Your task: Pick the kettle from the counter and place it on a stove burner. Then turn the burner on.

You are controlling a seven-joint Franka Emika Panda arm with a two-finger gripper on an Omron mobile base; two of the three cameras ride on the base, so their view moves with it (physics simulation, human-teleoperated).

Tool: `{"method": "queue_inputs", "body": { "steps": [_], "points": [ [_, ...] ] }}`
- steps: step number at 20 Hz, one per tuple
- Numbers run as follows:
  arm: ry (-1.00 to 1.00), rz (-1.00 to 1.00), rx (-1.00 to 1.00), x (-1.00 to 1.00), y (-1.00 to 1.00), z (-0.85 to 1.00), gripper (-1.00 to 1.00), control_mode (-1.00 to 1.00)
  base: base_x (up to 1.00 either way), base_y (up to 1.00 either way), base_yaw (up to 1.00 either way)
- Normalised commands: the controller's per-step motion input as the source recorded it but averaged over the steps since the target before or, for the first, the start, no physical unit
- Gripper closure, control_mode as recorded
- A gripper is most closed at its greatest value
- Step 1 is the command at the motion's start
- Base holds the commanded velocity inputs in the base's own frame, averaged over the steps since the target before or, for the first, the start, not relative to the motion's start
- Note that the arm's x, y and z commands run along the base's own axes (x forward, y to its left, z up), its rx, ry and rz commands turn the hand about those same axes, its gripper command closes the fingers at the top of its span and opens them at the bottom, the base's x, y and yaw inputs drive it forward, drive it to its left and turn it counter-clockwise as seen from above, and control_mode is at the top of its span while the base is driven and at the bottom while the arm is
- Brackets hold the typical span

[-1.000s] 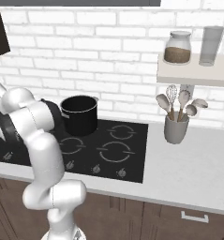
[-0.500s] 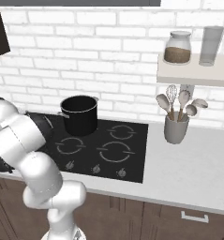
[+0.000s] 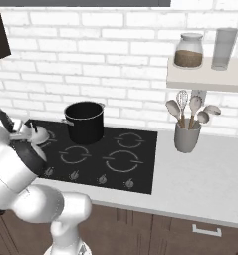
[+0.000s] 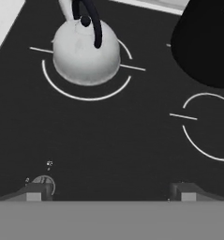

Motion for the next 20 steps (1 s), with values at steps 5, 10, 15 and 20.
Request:
{"method": "queue_inputs", "body": {
  "steps": [5,10,15,20],
  "points": [
    [0.00,-0.01,0.08,0.00,-0.42,0.02,-1.00,-1.00,0.00,0.00,0.00],
    [0.00,0.00,0.10,0.00,-0.22,0.06,-1.00,-1.00,0.00,0.00,0.00],
    [0.01,0.00,0.10,-0.01,-0.22,0.05,-1.00,-1.00,0.00,0.00,0.00],
    [0.08,0.00,0.04,-0.32,-0.01,0.00,-1.00,-1.00,0.00,0.00,0.00]
  ]
}}
